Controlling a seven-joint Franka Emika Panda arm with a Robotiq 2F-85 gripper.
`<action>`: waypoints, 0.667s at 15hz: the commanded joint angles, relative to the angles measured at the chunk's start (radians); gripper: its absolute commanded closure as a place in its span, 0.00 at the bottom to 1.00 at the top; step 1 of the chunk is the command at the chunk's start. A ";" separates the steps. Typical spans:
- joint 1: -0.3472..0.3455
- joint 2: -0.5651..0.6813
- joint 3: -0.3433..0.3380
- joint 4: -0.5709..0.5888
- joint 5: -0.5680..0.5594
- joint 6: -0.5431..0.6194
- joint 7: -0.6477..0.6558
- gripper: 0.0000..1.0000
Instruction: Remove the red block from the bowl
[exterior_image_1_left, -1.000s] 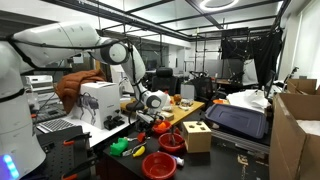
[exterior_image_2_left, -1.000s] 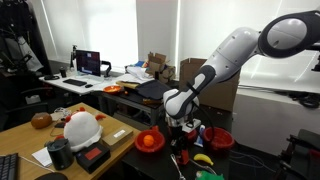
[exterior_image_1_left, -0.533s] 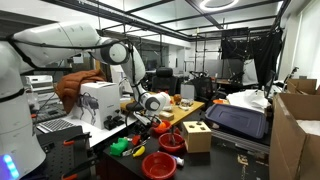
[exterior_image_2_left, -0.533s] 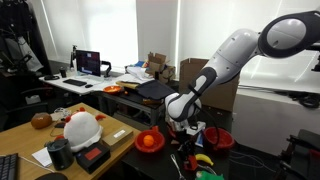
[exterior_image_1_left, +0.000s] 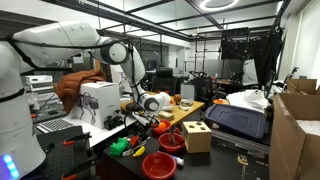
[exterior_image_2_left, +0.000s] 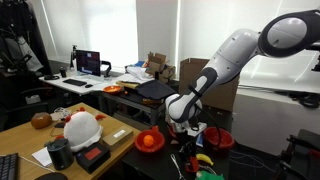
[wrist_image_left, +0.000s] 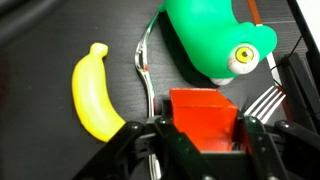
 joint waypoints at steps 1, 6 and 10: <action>-0.009 -0.042 0.011 -0.046 0.011 0.011 0.010 0.74; -0.004 -0.053 0.024 -0.051 0.011 0.045 0.005 0.74; 0.001 -0.054 0.023 -0.059 0.004 0.064 0.005 0.74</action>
